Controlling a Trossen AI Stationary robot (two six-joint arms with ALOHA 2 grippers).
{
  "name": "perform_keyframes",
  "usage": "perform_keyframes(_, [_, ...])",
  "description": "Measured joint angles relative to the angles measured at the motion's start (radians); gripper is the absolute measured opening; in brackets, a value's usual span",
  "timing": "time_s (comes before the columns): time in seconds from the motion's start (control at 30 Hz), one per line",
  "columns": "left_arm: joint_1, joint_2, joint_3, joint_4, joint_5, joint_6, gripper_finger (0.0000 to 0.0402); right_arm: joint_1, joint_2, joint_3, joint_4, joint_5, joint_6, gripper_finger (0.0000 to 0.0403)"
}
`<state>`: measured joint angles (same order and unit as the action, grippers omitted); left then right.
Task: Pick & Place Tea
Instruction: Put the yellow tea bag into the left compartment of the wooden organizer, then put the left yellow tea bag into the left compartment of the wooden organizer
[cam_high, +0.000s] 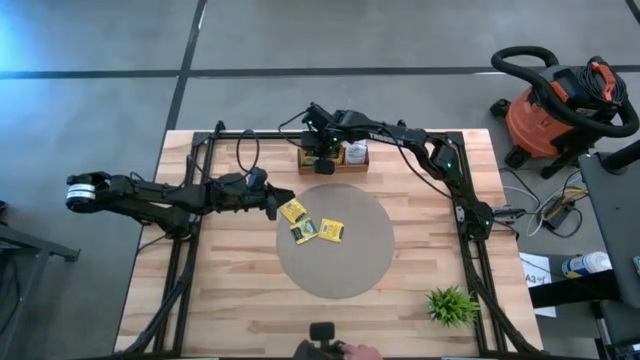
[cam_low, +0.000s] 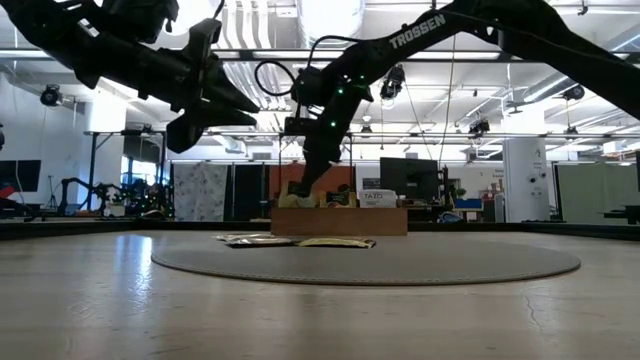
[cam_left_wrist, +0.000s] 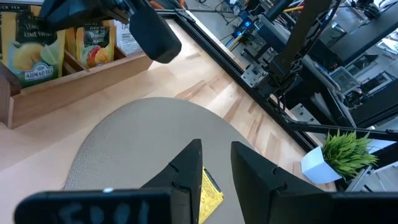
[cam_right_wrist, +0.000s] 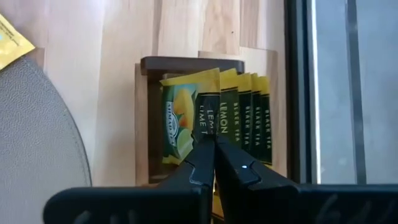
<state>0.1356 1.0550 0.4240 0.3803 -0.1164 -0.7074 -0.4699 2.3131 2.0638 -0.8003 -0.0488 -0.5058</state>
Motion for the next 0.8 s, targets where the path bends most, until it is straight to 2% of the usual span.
perform_keyframes(0.33, [0.0,0.0,0.0,0.0,-0.008,0.0,0.008,0.007,0.0,-0.012,0.008,-0.004,0.038,0.0016])
perform_keyframes(0.8, [-0.001,0.0,0.0,-0.001,-0.009,0.0,0.008,0.008,0.0,-0.012,0.036,-0.002,0.078,0.0128])
